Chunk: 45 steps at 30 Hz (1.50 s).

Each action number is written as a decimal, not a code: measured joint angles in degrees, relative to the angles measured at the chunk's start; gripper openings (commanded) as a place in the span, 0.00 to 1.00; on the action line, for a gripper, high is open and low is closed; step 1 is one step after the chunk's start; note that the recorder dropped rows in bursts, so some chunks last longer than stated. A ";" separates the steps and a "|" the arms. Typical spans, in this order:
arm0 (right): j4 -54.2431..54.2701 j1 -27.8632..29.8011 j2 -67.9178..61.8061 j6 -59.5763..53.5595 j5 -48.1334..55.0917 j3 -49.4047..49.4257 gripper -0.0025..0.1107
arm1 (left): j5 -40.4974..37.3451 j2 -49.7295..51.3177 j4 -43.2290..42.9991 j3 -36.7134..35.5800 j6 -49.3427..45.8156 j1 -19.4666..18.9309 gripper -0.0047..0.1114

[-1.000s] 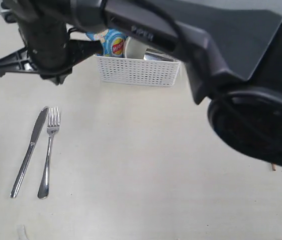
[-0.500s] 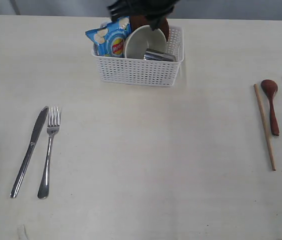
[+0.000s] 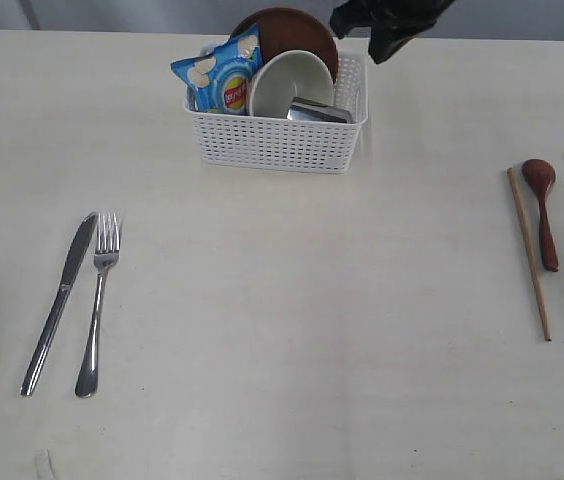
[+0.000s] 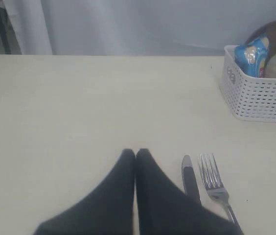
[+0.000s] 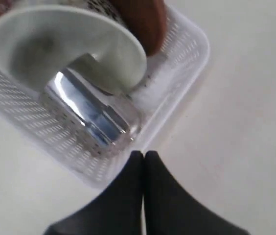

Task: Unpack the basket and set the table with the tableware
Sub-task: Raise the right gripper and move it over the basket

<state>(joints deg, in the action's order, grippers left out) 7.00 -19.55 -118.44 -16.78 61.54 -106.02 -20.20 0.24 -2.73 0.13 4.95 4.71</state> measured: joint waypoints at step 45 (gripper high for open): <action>-5.10 -5.69 -6.68 1.54 -14.69 -10.78 0.37 | 0.00 0.00 0.00 0.00 0.00 0.00 0.04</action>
<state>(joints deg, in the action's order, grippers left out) 1.89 -25.24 -125.11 -15.24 46.85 -116.81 -20.20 0.24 -2.73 0.13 4.95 4.71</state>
